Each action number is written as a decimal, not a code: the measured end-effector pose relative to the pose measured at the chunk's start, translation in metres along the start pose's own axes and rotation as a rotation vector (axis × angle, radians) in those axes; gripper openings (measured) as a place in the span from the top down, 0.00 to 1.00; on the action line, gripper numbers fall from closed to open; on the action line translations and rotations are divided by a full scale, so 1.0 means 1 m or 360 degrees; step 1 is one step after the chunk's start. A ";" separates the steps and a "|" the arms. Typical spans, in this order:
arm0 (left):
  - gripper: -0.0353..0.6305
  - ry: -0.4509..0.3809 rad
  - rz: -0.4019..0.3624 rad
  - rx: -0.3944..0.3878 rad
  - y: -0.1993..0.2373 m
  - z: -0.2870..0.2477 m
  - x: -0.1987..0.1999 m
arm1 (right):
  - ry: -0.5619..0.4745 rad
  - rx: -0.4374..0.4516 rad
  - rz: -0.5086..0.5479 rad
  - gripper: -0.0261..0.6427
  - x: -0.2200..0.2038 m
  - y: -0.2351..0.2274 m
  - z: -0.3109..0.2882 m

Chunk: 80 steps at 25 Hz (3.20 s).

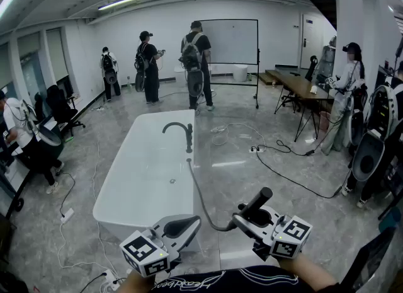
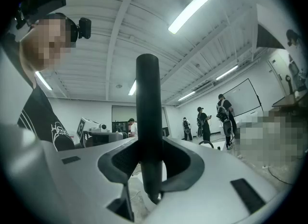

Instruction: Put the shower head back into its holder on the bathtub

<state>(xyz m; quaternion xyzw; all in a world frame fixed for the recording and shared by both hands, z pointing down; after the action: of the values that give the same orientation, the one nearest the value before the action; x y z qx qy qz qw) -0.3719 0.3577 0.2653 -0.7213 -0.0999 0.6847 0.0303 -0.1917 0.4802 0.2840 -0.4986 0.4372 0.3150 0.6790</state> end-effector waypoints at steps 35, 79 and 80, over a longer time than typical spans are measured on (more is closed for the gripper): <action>0.94 0.0219 0.0110 -0.0278 0.007 -0.070 -0.065 | -0.0169 -0.0137 -0.0384 0.76 -0.017 -0.082 0.035; 0.72 0.0739 0.0224 -0.0690 0.299 -0.371 -0.329 | -0.0287 0.0002 -0.0714 0.76 0.151 -0.441 -0.208; 0.72 0.0773 0.0215 -0.0712 0.296 -0.375 -0.341 | -0.0289 0.0012 -0.0718 0.76 0.152 -0.444 -0.210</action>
<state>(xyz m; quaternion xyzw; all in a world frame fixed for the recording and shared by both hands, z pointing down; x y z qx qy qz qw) 0.0171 0.0403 0.5693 -0.8571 -0.1894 0.4546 -0.1513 0.1971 0.1438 0.2988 -0.5507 0.2533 0.1973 0.7704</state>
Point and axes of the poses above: the fingertips, and each gripper's own axes: z backward along the fingers, y to its left, x out of its top, the point moved 7 cm from there along z, backward along the fingers, and after that the axes turned 13 degrees about -z, right-handed, at the moved point
